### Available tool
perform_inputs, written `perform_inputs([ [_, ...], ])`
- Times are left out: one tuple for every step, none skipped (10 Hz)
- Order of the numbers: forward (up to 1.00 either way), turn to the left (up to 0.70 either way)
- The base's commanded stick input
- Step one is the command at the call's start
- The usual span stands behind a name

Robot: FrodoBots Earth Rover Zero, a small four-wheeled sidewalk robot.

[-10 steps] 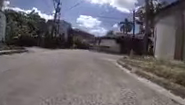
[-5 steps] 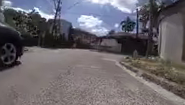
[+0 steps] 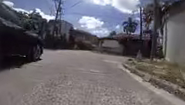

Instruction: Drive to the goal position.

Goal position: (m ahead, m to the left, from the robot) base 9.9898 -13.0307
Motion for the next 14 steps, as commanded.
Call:
perform_inputs([
  [0.70, 0.00],
  [0.70, 0.00],
  [0.70, 0.00],
  [0.70, 0.00],
  [0.70, 0.00],
  [0.70, -0.06],
  [0.70, -0.28],
  [0.70, -0.35],
  [0.70, -0.35],
  [0.70, -0.35],
  [0.70, -0.35],
  [0.70, -0.35],
  [0.70, -0.35],
  [0.70, -0.35],
])
